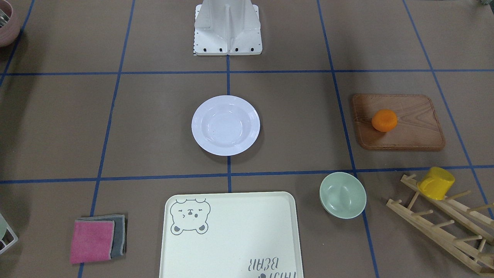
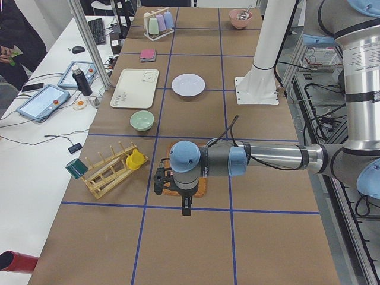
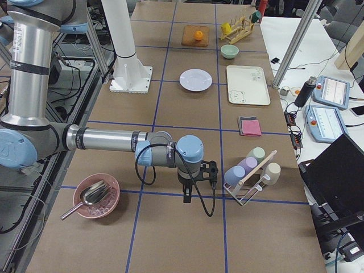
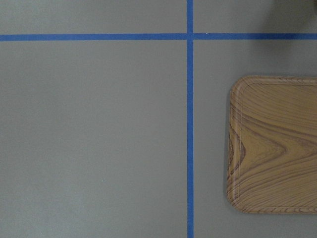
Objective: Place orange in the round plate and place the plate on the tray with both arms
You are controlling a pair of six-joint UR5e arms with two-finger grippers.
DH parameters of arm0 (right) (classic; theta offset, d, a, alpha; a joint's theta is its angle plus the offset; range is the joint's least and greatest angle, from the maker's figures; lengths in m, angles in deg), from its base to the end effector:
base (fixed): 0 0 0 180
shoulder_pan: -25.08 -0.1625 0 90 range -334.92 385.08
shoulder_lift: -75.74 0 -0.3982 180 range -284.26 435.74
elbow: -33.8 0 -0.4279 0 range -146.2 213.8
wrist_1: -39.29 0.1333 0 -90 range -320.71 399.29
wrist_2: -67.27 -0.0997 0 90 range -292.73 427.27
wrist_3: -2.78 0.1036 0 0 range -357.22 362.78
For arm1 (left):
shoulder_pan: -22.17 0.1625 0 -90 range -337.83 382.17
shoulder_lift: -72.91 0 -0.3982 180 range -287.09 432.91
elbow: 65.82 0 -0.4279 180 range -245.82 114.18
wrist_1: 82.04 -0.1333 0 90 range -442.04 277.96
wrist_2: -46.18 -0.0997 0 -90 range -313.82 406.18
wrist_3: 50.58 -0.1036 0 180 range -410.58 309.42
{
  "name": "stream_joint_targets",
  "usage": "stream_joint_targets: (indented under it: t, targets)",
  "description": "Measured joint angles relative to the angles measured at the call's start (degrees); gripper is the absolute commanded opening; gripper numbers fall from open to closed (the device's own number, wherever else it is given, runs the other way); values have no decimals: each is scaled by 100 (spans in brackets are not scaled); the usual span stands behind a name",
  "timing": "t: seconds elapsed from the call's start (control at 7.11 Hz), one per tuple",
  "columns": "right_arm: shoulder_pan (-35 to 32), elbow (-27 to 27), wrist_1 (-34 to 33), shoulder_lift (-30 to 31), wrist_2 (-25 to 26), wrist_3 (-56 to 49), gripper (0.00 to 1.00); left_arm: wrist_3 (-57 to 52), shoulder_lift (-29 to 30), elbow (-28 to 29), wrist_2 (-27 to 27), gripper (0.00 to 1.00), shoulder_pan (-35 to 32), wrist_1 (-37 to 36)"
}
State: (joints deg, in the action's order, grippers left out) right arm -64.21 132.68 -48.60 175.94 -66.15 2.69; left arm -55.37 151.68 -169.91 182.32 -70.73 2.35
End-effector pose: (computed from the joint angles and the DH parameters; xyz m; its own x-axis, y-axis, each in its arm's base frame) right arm 0.0564 -0.4587 0.6381 0.7261 -0.0200 0.6873 0.0135 0.9998 0.0149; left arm -0.0811 -0.4424 0.6082 0.6921 0.0139 -0.7217 -0.0073 0.9999 0.0123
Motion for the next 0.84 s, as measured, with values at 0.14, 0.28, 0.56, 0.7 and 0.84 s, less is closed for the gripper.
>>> stream_joint_targets:
  t: [0.14,0.28,0.56,0.7,0.84]
  targets:
    - [0,2,0,0,0,0,100,5,-4,-22,0,99,0,-1]
    - [0,6,0,0,0,0,100,9,-17,-94,0,99,0,-3]
    - [0,28,16,-22,4,0,100,8,-19,-354,12,99,0,11]
    - [2,41,167,-36,9,-3,100,11,26,-538,25,99,0,61]
    - [24,33,617,-29,12,-9,100,4,159,-686,46,99,0,200]
